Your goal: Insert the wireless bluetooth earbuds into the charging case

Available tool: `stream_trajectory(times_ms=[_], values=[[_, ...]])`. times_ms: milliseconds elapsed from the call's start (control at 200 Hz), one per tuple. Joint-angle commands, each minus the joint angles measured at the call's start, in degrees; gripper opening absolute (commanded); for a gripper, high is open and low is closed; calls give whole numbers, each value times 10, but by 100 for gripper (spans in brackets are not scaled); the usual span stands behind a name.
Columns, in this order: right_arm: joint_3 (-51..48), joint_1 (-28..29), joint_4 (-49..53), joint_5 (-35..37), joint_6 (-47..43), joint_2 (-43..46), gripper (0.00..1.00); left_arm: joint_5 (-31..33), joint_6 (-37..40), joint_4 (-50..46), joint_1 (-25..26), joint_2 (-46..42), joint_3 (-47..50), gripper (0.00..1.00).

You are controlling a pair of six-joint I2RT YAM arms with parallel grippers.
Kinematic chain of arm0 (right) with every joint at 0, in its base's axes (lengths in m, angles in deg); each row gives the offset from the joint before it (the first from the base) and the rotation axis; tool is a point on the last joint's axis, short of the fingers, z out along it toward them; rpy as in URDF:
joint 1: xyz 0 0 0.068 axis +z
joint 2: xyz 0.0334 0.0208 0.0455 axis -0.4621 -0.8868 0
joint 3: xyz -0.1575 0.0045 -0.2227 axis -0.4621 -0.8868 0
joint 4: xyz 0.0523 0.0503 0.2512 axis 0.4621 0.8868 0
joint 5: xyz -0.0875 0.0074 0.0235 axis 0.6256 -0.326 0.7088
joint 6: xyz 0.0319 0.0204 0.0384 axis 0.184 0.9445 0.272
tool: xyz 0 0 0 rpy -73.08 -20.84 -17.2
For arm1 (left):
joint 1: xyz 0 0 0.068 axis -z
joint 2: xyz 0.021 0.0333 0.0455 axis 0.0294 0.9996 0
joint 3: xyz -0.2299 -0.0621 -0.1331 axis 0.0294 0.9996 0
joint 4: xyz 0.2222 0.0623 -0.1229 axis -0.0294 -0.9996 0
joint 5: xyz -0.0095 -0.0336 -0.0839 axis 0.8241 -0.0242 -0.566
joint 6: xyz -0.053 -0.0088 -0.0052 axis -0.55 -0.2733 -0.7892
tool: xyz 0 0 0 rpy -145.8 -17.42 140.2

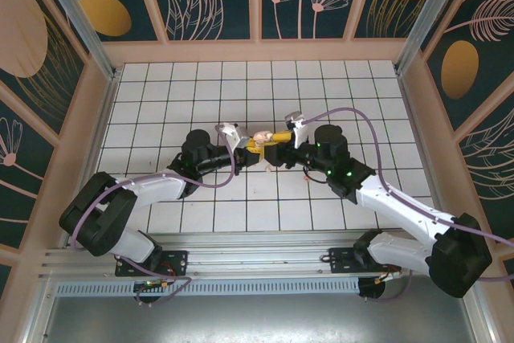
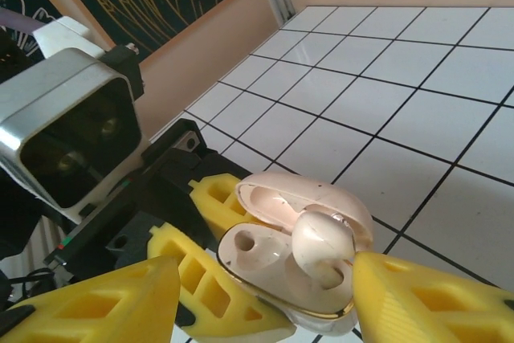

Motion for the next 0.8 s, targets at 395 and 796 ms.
stream_trajectory(times_ms=[395,796], values=[[32,-65,-26,-142,54,37,61,-38,8,51,1,-17,12,17],[38,-132,-21,-272,109,4,48,-63,6,63,1,-19,12,17]])
